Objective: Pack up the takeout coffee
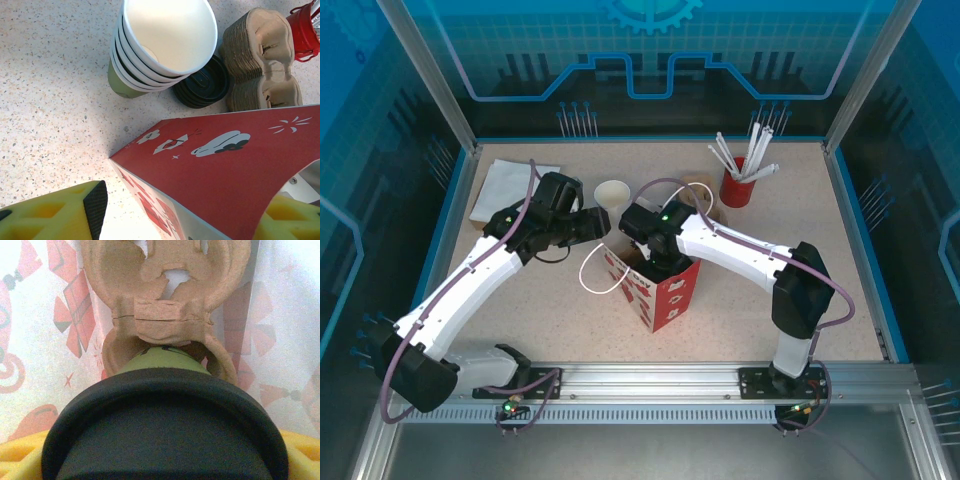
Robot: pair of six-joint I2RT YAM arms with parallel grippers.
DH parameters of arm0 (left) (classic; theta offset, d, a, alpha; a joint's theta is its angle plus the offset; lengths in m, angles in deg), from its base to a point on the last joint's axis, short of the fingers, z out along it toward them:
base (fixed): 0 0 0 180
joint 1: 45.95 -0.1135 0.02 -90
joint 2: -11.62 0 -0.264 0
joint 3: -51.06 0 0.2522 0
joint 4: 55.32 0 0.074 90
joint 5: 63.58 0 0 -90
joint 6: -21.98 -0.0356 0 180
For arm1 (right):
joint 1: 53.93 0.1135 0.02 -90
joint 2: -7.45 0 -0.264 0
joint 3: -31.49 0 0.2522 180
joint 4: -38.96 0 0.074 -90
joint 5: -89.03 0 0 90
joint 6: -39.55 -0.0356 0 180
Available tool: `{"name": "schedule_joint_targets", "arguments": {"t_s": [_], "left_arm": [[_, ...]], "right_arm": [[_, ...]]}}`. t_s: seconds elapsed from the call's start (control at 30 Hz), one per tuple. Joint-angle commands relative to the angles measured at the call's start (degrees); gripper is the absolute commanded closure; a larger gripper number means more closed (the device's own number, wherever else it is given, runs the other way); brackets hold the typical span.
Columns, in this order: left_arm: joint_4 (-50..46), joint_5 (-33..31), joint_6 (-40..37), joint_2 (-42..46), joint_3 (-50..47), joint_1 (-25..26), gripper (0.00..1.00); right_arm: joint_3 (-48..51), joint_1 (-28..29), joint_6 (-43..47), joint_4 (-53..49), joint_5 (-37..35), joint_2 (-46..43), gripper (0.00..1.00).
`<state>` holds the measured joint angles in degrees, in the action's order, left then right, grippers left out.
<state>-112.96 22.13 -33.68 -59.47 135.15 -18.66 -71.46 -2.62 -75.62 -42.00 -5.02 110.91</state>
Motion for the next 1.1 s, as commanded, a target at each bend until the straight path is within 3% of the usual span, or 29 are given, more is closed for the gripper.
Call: {"name": "schedule_joint_targets", "arguments": {"t_s": [0.0,1.07], "left_arm": [[-2.4,-1.1,-1.1,0.2,-0.7,0.1,0.36],[-2.4,-0.7,-0.9,0.1,-1.2,0.1,0.35]], "right_arm": [[1.1,-0.4,0.8,-1.8,0.2,1.7,0.18],[4.5,-0.4,1.5,1.7,-0.9,4.4,0.18]]}}
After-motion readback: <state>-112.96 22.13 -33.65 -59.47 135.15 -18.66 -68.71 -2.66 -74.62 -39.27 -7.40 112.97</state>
